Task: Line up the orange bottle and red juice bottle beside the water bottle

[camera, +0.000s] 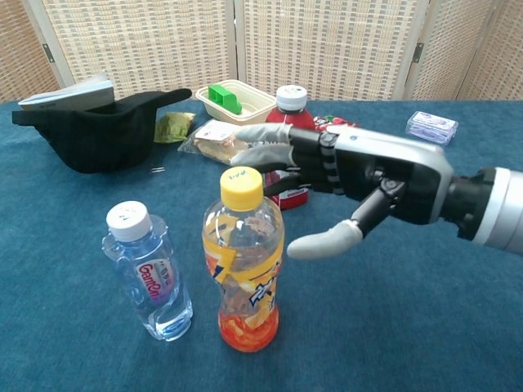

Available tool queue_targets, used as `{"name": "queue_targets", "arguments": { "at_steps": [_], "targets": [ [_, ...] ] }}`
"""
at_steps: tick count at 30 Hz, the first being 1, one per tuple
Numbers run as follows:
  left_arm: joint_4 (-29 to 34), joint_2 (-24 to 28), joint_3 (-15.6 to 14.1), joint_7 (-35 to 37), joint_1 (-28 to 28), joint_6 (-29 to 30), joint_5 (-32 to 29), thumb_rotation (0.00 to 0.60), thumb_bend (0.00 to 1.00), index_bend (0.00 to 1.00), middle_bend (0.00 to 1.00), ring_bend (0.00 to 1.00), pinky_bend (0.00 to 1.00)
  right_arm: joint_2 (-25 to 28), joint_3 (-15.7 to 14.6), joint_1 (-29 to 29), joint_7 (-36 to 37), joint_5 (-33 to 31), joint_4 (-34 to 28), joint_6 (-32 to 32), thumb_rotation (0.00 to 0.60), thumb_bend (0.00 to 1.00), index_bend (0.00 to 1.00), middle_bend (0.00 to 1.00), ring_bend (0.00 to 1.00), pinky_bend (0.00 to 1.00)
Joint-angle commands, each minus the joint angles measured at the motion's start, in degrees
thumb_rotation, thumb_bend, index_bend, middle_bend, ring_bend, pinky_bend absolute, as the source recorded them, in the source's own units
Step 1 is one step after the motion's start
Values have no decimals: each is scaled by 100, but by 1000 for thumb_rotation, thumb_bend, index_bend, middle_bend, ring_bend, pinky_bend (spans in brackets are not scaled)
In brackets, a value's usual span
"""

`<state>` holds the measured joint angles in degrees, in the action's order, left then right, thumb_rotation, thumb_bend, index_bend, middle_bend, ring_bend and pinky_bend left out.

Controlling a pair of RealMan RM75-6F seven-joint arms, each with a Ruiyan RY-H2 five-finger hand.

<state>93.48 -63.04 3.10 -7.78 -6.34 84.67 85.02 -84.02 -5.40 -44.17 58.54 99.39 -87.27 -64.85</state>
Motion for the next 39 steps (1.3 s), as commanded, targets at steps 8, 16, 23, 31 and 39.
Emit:
{"name": "queue_targets", "arguments": {
  "at_steps": [8, 16, 23, 31, 39],
  "targets": [
    [31, 18, -5, -16, 4, 21, 17, 600, 227, 0, 0, 0, 0, 918, 192, 532, -1022, -545, -626, -492, 600, 129, 34, 105, 38, 136],
    [92, 32, -13, -51, 10, 65, 66, 600, 227, 0, 0, 0, 0, 844, 584, 638, -1111, -1364, -228, -128, 600, 121, 20, 90, 26, 123],
    [140, 52, -19, -91, 35, 110, 75, 600, 227, 0, 0, 0, 0, 379, 944, 410, -911, -1835, 426, 579, 600, 0, 0, 47, 1, 80],
    [194, 87, -30, -117, 57, 148, 100, 600, 227, 0, 0, 0, 0, -375, 1339, 41, -684, -2094, 1313, 1230, 600, 0, 0, 44, 1, 80],
    [214, 129, -38, -99, 84, 170, 96, 600, 227, 0, 0, 0, 0, -1142, 1567, -284, -239, -2065, 2198, 1654, 600, 0, 0, 44, 1, 80]
  ]
}}
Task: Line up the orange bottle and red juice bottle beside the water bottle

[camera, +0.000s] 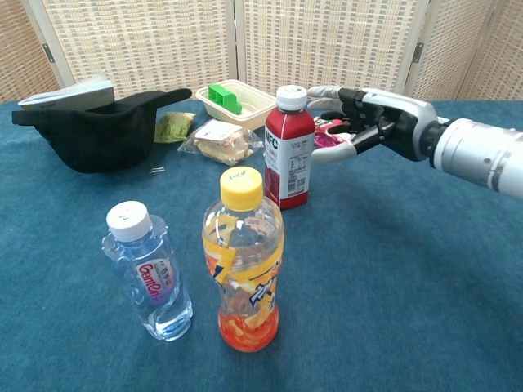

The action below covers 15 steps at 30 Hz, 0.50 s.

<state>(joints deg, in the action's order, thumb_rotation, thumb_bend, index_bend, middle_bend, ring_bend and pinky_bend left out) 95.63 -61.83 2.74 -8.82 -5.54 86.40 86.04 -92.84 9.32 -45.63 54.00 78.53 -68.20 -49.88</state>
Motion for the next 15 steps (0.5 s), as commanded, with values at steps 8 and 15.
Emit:
{"name": "queue_targets", "arguments": {
  "at_steps": [8, 15],
  "targets": [
    [3, 20, -2, 103, 20, -23, -47, 600, 227, 0, 0, 0, 0, -742, 168, -379, 578, 175, 927, 373, 600, 3, 0, 78, 0, 80],
    [-22, 32, -6, 209, 23, -35, -40, 600, 227, 0, 0, 0, 0, -985, 211, -424, 771, 205, 1264, 372, 600, 239, 234, 257, 88, 81]
  ]
}}
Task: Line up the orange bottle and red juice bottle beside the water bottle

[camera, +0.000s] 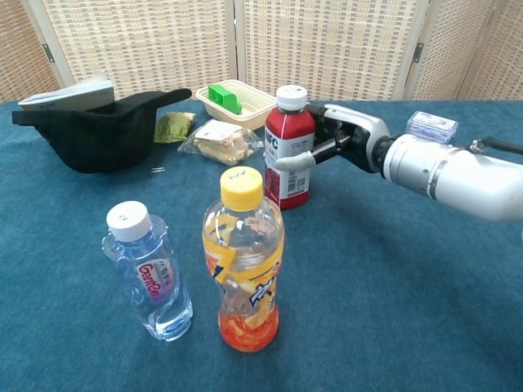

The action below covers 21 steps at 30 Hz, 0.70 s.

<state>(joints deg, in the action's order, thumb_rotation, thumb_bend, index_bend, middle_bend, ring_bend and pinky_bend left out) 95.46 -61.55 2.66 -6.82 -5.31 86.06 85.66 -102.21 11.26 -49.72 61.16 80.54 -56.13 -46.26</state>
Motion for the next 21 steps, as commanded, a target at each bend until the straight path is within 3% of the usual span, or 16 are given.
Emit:
{"name": "queue_targets", "arguments": {
  "at_steps": [1, 5, 9, 15, 21],
  "targets": [
    [-5, 15, 4, 22, -5, -6, 4, 600, 227, 0, 0, 0, 0, -71, 9, -36, 119, 19, 96, 57, 600, 287, 290, 277, 102, 85],
    [-7, 35, 16, 70, 3, 55, 57, 600, 227, 0, 0, 0, 0, -124, 10, -69, 262, 76, 225, 66, 600, 452, 438, 361, 181, 134],
    [0, 44, 22, 39, 11, 63, 38, 600, 228, 0, 0, 0, 0, -77, -14, 21, 274, 156, 171, -152, 600, 494, 537, 448, 272, 190],
    [4, 22, 29, -32, -5, 34, 23, 600, 228, 0, 0, 0, 0, 422, -222, 247, 367, 404, -457, -429, 600, 495, 560, 474, 303, 209],
    [15, 12, 40, -127, -30, 5, 12, 600, 227, 0, 0, 0, 0, 1241, -547, 530, 392, 796, -1489, -823, 600, 496, 560, 475, 308, 234]
  ]
}}
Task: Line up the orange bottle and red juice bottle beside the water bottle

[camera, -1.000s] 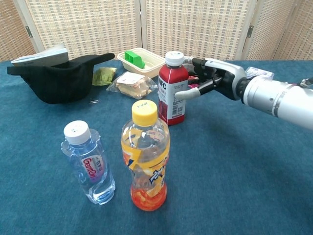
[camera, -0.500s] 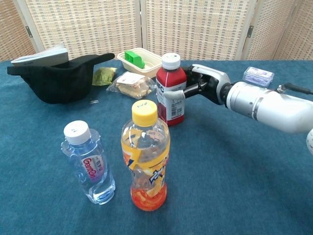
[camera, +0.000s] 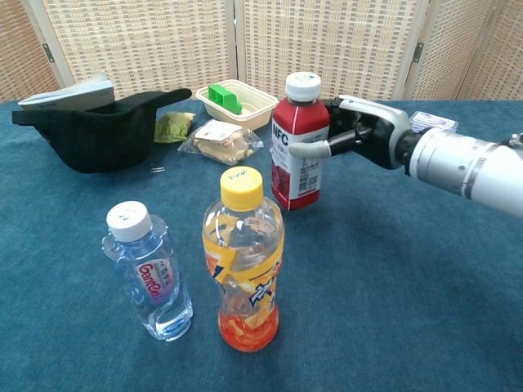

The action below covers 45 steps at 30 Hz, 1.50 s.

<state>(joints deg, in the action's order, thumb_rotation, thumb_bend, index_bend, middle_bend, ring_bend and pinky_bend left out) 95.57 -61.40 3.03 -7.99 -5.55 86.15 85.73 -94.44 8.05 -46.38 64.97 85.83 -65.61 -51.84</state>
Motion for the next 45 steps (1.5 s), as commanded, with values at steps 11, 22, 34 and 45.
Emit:
{"name": "queue_targets", "arguments": {
  "at_steps": [11, 22, 34, 45],
  "targets": [
    [44, -13, -1, -37, -73, -80, 52, 600, 227, 0, 0, 0, 0, 1456, -1105, 590, -154, 1218, -1852, -937, 600, 495, 560, 475, 308, 235],
    [78, 15, -34, -16, -48, -53, 85, 600, 227, 0, 0, 0, 0, 1501, -1640, 798, -242, 1591, -1883, -1250, 600, 403, 560, 475, 308, 235],
    [79, 29, -38, 18, -42, -26, 115, 600, 228, 0, 0, 0, 0, 1361, -1973, 961, -284, 1722, -1727, -1411, 600, 290, 560, 461, 309, 235],
    [29, 29, -43, 70, -19, 4, 111, 600, 228, 0, 0, 0, 0, 1118, -1952, 932, -207, 1695, -1439, -1442, 600, 262, 560, 433, 303, 235]
  ]
}}
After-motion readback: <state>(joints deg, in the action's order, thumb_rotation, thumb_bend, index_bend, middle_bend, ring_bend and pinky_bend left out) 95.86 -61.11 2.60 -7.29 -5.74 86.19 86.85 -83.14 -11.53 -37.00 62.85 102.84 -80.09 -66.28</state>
